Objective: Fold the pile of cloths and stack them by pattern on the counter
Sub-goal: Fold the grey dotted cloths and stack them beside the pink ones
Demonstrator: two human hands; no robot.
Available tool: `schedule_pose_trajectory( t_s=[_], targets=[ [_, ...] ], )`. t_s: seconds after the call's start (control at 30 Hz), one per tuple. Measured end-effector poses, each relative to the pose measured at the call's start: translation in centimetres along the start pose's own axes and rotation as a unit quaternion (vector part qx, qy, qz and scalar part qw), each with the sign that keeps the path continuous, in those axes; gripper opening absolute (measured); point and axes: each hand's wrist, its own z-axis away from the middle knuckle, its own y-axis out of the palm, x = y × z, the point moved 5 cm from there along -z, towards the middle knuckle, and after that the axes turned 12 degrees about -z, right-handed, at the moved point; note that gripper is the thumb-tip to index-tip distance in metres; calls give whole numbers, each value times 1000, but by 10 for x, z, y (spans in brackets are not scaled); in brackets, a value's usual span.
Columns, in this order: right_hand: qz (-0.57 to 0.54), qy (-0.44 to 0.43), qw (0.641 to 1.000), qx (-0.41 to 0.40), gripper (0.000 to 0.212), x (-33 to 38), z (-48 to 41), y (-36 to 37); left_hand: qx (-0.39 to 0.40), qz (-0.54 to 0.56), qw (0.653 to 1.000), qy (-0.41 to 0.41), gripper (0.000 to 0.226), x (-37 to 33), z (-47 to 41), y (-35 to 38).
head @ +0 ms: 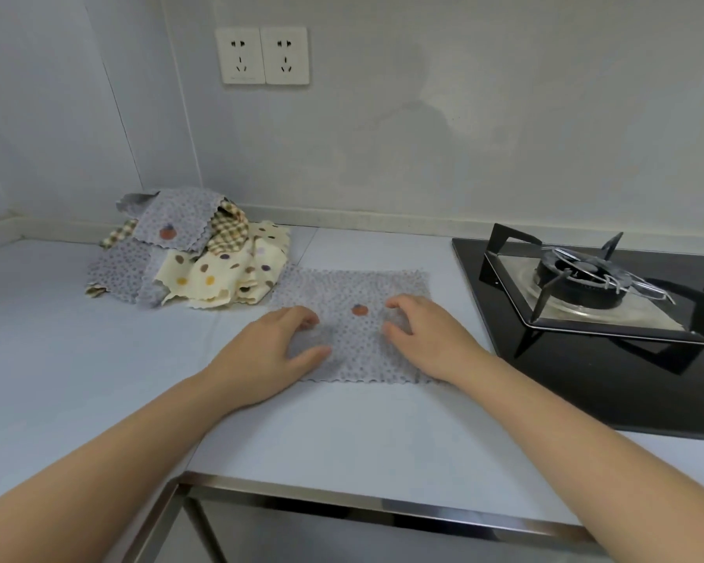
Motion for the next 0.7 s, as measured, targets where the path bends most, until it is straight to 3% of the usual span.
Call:
schedule_pose_trajectory(
  t_s=[0.17, 0.3, 0.4, 0.5, 0.6, 0.7],
  targets=[
    [-93, -97, 991, 23, 48, 23, 17, 4, -2, 2, 995, 103, 37, -7, 8, -8],
    [-13, -110, 991, 74, 68, 34, 26, 15, -60, 45, 997, 23, 11, -5, 7, -11],
    [4, -113, 993, 37, 53, 34, 25, 15, -74, 80, 993, -38, 10, 1, 9, -12],
    [3, -93, 996, -14, 46, 29, 20, 4, -85, 61, 994, -20, 7, 0, 12, -15],
    [-25, -63, 997, -44, 40, 18, 16, -6, -51, 16, 999, 6, 29, 3, 13, -12],
    [-62, -40, 995, -69, 40, 6, 13, -14, -79, 20, 996, -20, 26, 12, 13, -16]
  ],
)
